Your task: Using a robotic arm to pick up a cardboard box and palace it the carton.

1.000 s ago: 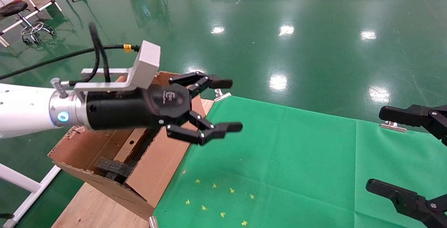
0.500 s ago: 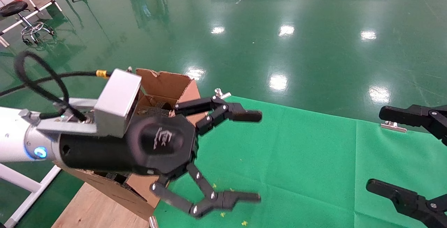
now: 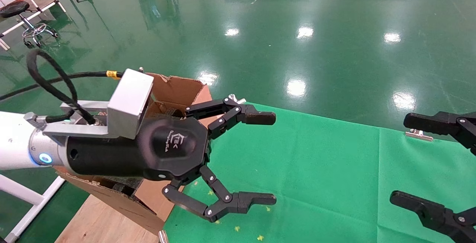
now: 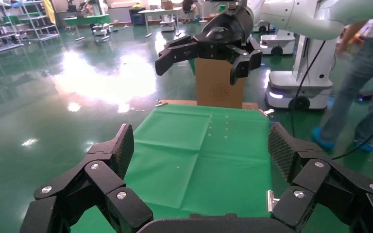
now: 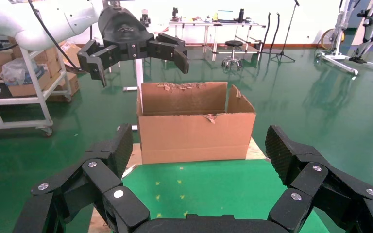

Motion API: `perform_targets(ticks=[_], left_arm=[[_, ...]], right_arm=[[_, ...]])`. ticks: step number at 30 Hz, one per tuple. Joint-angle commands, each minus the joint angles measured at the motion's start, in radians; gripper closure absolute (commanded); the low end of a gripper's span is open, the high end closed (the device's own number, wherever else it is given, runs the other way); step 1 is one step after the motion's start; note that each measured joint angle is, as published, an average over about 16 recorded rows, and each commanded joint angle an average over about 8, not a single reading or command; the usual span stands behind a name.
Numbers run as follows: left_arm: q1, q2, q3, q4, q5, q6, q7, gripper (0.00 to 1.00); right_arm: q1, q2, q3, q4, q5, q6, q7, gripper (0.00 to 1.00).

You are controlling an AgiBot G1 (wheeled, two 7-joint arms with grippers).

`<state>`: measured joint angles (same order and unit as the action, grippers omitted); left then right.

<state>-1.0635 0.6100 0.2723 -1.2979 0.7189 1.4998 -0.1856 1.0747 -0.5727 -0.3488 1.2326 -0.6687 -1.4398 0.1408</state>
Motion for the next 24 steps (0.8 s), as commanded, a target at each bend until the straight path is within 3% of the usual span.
perform_targets(ticks=[1,24], left_arm=[[-0.002,0.0,0.002,0.003,0.002,-0.001,0.0,0.0],[-0.011,0.001,0.007,0.014,0.011,-0.005,-0.002,0.0]], right_arm=[[0.0,0.0,0.0,0.0,0.0,0.0,0.0,0.0],[0.0,0.0,0.0,0.0,0.0,0.0,0.0,0.0]])
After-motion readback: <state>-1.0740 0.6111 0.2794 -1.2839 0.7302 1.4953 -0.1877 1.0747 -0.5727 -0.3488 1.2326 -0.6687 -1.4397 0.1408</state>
